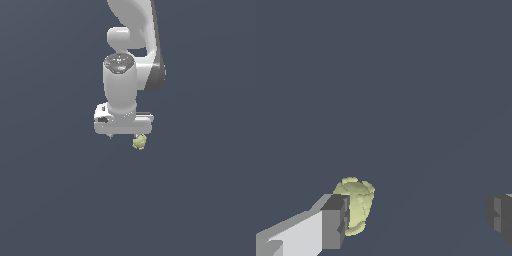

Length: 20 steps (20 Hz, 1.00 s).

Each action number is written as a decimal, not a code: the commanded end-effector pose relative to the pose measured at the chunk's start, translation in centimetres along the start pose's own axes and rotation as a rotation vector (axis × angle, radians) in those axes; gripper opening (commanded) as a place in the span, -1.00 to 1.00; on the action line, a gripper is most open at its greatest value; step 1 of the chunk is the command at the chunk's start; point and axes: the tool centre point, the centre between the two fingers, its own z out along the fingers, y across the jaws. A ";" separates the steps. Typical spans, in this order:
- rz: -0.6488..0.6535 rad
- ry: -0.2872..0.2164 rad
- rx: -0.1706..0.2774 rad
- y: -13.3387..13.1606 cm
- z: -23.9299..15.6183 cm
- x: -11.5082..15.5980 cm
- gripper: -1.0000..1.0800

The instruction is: Pick up the object and move it to a goal position.

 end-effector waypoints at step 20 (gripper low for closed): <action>0.123 -0.013 -0.004 -3.3 4.1 -2.8 0.92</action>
